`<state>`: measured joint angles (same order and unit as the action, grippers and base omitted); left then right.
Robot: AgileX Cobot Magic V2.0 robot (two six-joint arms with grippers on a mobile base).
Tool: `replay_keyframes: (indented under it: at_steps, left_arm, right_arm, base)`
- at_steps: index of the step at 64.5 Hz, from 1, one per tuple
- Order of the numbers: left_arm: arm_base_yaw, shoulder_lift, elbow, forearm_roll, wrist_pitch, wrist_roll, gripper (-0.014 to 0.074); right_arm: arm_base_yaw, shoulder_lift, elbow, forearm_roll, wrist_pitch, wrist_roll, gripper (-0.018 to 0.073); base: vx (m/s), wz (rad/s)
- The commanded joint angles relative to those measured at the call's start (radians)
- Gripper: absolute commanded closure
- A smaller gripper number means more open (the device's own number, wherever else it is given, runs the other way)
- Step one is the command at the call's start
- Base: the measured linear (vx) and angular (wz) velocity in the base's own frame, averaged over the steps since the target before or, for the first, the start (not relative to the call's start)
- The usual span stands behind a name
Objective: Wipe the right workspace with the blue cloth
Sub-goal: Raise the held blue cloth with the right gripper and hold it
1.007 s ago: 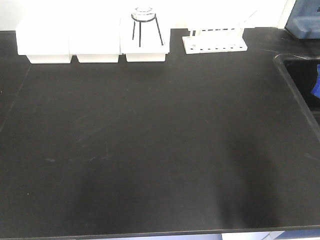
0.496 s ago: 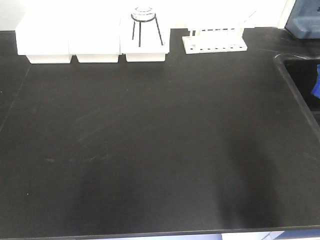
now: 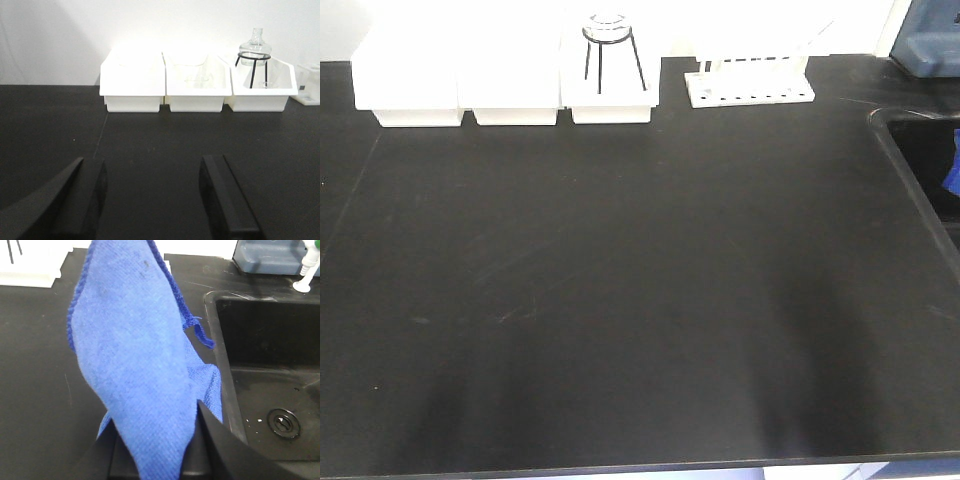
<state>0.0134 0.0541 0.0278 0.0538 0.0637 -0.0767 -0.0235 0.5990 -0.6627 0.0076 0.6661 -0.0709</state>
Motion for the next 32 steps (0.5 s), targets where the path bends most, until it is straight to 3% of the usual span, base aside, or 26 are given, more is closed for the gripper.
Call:
replay_keyframes:
  at_steps: [1, 32]
  left_arm:
    - [-0.005, -0.018, 0.031, -0.003, -0.056, -0.008, 0.0074]
    - [-0.005, -0.042, 0.031, -0.003, -0.045, -0.008, 0.0074]
  right_arm:
    - [-0.004, 0.001, -0.031, -0.008, -0.072, -0.01, 0.0557]
    - [-0.004, 0.001, -0.031, -0.008, -0.071, -0.01, 0.0557]
  base:
    - [0.0, 0.0]
    - [0.0, 0.0]
